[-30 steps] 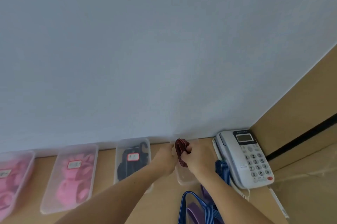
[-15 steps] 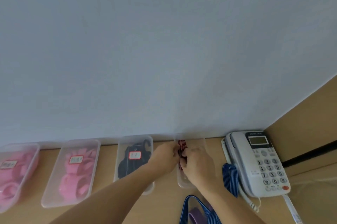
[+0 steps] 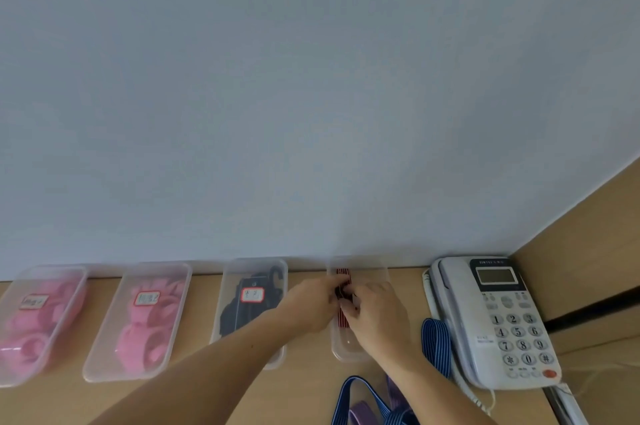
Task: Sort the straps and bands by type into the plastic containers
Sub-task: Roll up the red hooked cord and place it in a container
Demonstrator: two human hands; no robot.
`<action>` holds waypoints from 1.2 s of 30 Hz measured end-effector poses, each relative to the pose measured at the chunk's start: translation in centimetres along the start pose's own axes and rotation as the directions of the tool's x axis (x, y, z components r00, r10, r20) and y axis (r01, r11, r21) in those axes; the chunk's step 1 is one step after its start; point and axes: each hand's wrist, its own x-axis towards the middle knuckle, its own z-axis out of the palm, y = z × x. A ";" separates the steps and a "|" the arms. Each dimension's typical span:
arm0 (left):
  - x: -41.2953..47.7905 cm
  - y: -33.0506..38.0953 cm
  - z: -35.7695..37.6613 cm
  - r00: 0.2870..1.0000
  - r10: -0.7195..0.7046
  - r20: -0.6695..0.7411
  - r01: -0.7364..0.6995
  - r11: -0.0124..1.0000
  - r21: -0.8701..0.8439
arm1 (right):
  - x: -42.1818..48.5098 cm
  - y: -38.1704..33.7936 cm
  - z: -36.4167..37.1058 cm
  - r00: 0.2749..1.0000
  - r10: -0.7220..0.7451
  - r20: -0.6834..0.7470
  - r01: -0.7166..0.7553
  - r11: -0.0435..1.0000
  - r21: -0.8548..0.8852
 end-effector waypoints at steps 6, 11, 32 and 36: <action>0.2 0.5 0.2 0.999 -0.024 -0.035 0.027 0.996 0.089 | 0.0 0.3 0.0 1.000 -0.003 -0.001 0.003 0.995 0.098; 0.1 0.4 0.1 0.998 -0.052 -0.028 0.055 0.992 0.110 | 0.0 0.3 0.0 1.000 -0.005 0.010 0.004 0.991 0.136; -7.2 5.3 0.1 0.984 0.048 -0.174 -0.024 0.990 0.139 | -6.2 0.4 -8.5 0.998 -0.016 0.058 0.007 0.990 0.138; -9.0 5.5 0.4 0.992 0.112 -0.055 -0.107 0.991 0.081 | -9.4 0.2 -8.8 0.982 0.072 0.173 -0.092 0.990 0.108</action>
